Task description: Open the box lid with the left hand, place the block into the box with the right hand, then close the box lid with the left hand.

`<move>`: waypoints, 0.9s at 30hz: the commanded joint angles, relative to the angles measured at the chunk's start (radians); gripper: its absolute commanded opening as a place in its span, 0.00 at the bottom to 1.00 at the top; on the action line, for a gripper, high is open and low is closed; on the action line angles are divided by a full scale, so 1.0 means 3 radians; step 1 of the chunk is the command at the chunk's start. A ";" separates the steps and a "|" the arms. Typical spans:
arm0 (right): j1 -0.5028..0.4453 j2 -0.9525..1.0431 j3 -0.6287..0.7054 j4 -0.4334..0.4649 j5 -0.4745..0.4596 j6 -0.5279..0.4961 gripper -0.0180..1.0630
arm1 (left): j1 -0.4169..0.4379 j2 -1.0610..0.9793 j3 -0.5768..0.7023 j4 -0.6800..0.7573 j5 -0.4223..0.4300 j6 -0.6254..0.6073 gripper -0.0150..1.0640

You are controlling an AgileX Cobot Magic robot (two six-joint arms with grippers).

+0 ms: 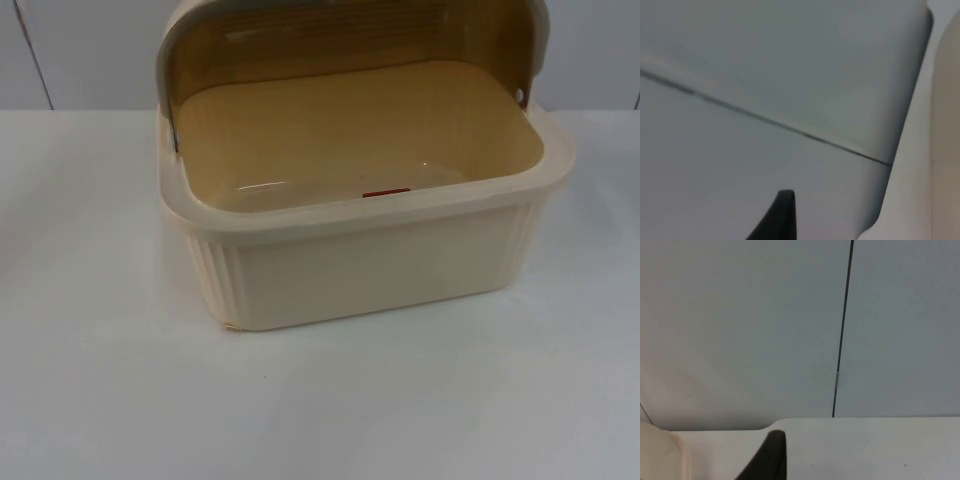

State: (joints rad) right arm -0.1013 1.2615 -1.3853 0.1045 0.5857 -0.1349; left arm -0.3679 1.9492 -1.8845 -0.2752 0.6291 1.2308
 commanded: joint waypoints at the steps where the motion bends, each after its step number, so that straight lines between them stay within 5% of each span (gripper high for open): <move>1: -0.0020 -0.0033 -0.0005 -0.0023 0.0012 -0.0038 0.98 | -0.0036 0.0019 -0.0018 -0.0019 -0.0045 0.0070 0.99; 4: -0.0020 -0.0033 -0.0005 -0.0022 0.0005 -0.0038 0.98 | -0.0071 0.0055 -0.0018 -0.0061 -0.0051 0.0070 0.98; 8: -0.0020 -0.0033 -0.0005 -0.0022 0.0005 -0.0038 0.98 | -0.0071 0.0078 -0.0018 -0.0219 -0.0094 0.0070 0.85; 10: -0.0020 -0.0033 -0.0005 -0.0022 0.0005 -0.0038 0.98 | -0.0071 0.0081 -0.0018 -0.0219 -0.0159 0.0070 0.59; 12: -0.0020 -0.0033 -0.0005 -0.0022 0.0005 -0.0038 0.98 | -0.0071 0.0081 -0.0018 -0.0234 -0.0166 0.0070 0.41; 13: -0.0020 -0.0033 -0.0005 -0.0022 0.0005 -0.0038 0.98 | -0.0071 0.0081 -0.0018 -0.0234 -0.0166 0.0070 0.41; 15: -0.0020 -0.0033 -0.0005 -0.0022 0.0005 -0.0038 0.98 | -0.0071 0.0086 -0.0018 -0.0339 -0.0166 0.0070 0.15; 17: -0.0020 -0.0033 -0.0005 -0.0022 0.0005 -0.0038 0.98 | -0.0071 0.0109 -0.0018 -0.0422 -0.0150 0.0070 0.02; 27: -0.0020 -0.0033 -0.0005 -0.0022 0.0005 -0.0038 0.98 | -0.0071 0.0195 -0.0018 -0.0683 0.0387 0.0070 0.01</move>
State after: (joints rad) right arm -0.1013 1.2615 -1.3853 0.1045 0.5857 -0.1366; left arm -0.3822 2.0093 -1.8860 -0.4547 0.7167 1.2500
